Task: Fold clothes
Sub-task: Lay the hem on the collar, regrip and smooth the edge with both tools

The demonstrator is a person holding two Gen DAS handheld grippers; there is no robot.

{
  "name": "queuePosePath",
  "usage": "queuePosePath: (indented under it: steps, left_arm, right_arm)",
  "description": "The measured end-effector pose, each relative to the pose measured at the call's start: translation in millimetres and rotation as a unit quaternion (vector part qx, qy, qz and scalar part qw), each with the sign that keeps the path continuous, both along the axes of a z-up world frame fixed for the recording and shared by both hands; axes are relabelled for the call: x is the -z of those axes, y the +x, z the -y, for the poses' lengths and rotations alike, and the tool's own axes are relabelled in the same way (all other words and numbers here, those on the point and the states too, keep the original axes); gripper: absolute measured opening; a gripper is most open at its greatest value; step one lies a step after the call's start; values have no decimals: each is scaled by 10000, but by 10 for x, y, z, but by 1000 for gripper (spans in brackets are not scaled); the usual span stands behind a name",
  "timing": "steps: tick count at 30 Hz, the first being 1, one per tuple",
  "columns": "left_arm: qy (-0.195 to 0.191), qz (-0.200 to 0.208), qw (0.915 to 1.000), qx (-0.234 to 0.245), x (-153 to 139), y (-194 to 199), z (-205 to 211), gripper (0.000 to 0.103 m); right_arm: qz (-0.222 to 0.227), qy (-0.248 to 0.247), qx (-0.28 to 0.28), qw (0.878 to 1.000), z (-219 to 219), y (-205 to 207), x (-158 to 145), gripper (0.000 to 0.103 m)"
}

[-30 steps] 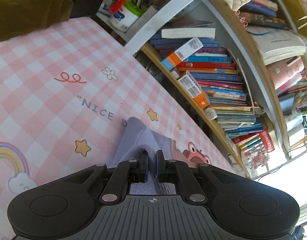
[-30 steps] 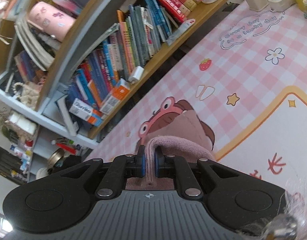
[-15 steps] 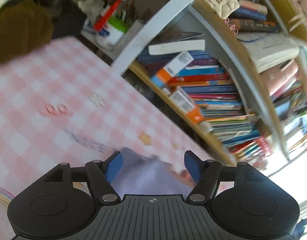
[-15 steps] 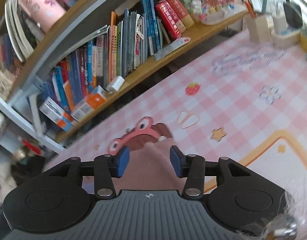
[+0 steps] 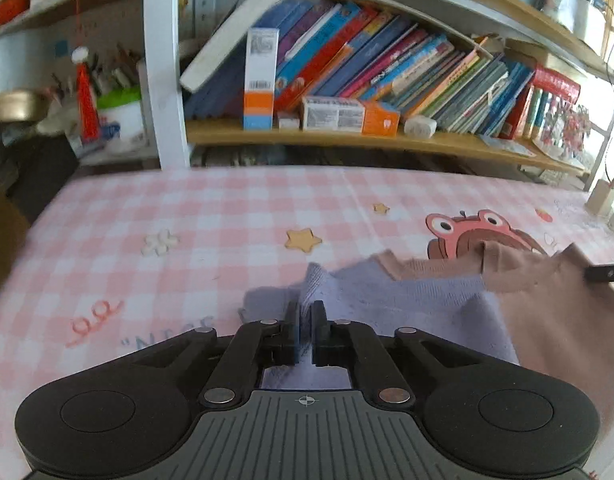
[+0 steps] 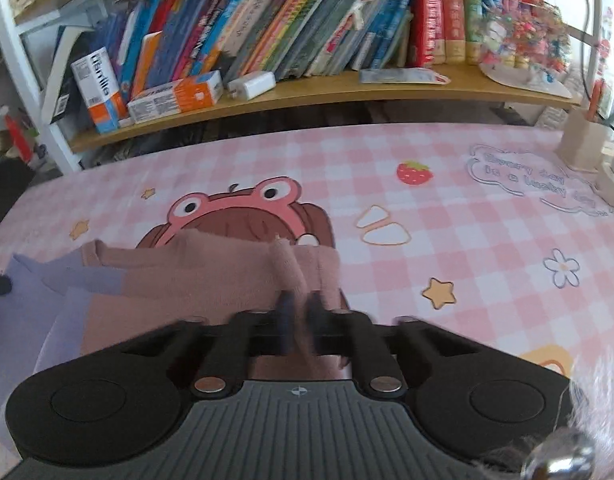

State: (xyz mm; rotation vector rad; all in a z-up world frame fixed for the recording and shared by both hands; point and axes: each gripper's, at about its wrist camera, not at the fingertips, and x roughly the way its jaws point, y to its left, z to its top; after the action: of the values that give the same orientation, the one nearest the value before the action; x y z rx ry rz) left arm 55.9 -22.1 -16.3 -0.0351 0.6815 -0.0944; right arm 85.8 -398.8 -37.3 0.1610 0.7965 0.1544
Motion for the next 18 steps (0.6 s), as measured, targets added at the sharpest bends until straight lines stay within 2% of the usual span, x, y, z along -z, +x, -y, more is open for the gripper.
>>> queuePosePath:
  steps: [2, 4, 5, 7, 10, 12, 14, 15, 18]
  left_arm:
    - [-281, 347, 9989, -171, -164, -89, -98, 4]
    - [-421, 455, 9975, -330, -202, -31, -181, 4]
    - [-474, 467, 9970, -401, -207, 12, -211, 4]
    - [-418, 167, 9978, -479, -67, 218, -174, 4]
    - [-109, -177, 9987, -472, 161, 392, -94, 4]
    - [102, -348, 9983, -458, 286, 466, -47, 6]
    - [59, -352, 9983, -457, 282, 458, -77, 7]
    - [7, -367, 9982, -472, 280, 460, -100, 12]
    - [-144, -417, 9977, -518, 261, 462, -156, 12]
  right_arm:
    - [239, 333, 171, 9990, 124, -88, -170, 5]
    - [486, 392, 225, 9978, 165, -115, -313, 5]
    - [471, 344, 229, 9980, 153, -58, -290, 5]
    - [265, 216, 235, 9991, 106, 104, -148, 5]
    - [-83, 49, 305, 9995, 49, 332, 86, 5]
    - [-234, 142, 444, 9986, 65, 370, 224, 6]
    - [-230, 261, 528, 9980, 90, 352, 260, 7]
    - [-225, 270, 531, 9980, 97, 341, 264, 8]
    - [-234, 262, 520, 9980, 110, 334, 242, 9]
